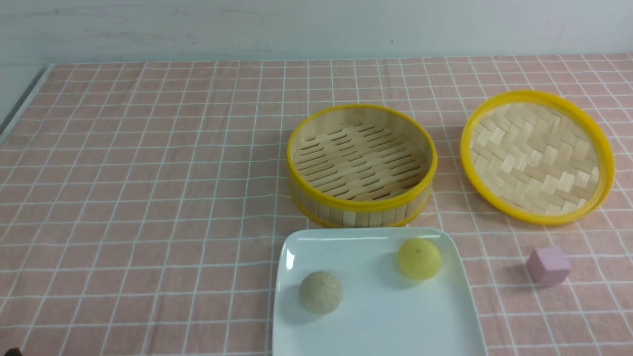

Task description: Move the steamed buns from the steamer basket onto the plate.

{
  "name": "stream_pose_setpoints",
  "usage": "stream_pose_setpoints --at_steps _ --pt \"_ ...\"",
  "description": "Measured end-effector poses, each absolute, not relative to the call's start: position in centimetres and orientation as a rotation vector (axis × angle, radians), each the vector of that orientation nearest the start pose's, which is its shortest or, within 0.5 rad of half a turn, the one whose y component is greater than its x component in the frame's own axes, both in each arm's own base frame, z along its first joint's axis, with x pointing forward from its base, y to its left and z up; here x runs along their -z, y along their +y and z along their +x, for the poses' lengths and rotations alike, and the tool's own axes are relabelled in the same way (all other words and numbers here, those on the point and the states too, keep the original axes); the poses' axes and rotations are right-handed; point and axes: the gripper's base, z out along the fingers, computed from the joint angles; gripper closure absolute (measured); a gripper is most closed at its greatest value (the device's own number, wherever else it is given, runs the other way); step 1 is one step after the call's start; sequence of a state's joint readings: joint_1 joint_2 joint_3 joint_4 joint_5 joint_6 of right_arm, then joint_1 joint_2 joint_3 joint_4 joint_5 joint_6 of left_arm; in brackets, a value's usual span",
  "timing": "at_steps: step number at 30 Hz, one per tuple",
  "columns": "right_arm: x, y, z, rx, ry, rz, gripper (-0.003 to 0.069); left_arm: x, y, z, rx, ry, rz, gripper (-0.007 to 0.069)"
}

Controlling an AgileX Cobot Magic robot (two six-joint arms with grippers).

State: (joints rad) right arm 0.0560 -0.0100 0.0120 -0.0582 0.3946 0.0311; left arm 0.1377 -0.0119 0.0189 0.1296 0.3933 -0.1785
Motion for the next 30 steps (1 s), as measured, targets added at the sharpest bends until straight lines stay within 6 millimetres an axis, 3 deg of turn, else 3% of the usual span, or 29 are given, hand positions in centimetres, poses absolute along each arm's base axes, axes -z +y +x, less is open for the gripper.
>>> stream_pose_setpoints --at_steps 18,30 --pt "-17.43 0.08 5.19 -0.001 1.879 -0.059 0.0216 -17.24 1.15 5.08 -0.1 1.869 -0.217 0.0186" --pt "-17.43 0.08 5.19 -0.001 1.879 -0.059 0.0216 -17.24 0.62 5.17 -0.028 1.877 -0.119 0.0186"
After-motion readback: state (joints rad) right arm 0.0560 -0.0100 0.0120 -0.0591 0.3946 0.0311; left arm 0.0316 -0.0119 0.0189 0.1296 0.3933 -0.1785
